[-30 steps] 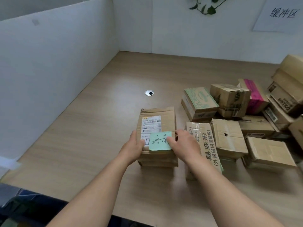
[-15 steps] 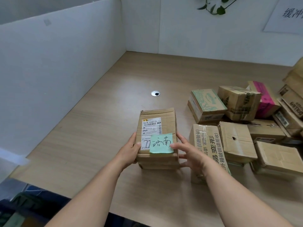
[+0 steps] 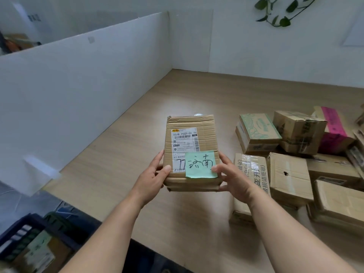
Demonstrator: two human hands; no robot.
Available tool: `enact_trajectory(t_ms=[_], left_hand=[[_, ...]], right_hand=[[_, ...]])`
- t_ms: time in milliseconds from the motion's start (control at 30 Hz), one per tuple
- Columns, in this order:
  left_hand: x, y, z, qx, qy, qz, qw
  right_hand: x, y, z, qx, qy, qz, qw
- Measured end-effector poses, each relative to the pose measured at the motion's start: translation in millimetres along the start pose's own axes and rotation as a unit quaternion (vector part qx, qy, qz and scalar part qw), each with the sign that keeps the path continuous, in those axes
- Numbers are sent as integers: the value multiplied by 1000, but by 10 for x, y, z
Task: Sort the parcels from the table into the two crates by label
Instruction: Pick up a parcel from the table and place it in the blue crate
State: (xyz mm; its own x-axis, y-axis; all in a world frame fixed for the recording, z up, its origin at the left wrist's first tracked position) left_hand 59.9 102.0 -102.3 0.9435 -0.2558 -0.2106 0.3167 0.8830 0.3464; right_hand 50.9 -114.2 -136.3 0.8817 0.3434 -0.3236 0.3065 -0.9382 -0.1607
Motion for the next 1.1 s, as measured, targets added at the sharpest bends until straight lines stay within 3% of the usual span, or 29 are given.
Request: enact_trajectory(t_ms=[233, 600, 1100], left_hand=[[-542, 189, -110, 2, 20, 99, 995], [-1396, 528, -435, 38, 88, 180, 979], [-2953, 1494, -1479, -9, 173, 279, 944]], right_hand=[[26, -132, 6, -11, 0, -64, 998], [257, -831, 138, -35, -9, -178, 983], [393, -2907, 710, -85, -80, -333, 936]])
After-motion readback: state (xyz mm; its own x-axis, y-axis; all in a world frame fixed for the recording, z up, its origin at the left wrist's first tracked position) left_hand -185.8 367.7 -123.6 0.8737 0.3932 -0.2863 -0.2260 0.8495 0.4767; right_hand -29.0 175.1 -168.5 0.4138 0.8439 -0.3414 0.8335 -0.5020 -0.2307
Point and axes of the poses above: each hand's wrist, its own x-axis towards the middle knuckle, its own y-axis out of the back of the hand, z = x × y, the point moved 10 cm from there along x, towards the middle knuckle, and after that the axes turned 9 degrees about -z, right-handed, at the moved point
